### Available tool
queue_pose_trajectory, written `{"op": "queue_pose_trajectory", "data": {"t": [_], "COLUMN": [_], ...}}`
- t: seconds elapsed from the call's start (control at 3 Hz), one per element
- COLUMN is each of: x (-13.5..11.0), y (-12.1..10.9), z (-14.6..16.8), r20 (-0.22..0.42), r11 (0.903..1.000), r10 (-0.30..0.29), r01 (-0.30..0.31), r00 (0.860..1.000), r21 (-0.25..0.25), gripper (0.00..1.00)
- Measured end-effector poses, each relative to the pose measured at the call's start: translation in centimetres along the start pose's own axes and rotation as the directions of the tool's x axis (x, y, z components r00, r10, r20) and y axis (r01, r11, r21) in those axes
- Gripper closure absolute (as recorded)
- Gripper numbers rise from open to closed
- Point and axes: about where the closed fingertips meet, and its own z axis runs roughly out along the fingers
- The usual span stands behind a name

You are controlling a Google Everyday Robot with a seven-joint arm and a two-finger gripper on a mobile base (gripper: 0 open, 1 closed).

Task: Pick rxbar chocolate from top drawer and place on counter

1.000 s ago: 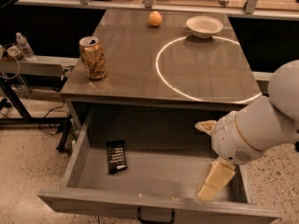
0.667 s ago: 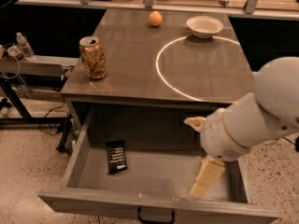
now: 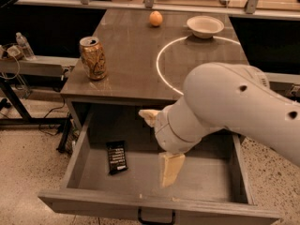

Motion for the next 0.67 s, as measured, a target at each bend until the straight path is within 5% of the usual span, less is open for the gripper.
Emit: {"op": "queue_pose_trajectory", "data": {"t": [0.67], "x": [0.09], "y": [-0.04], "z": [-0.29], "r20": [-0.022], "r11": [0.9999], "r10": [-0.016], "r01": [0.016], "r00": [1.000], "r21": [0.000], "gripper": [0.00]}}
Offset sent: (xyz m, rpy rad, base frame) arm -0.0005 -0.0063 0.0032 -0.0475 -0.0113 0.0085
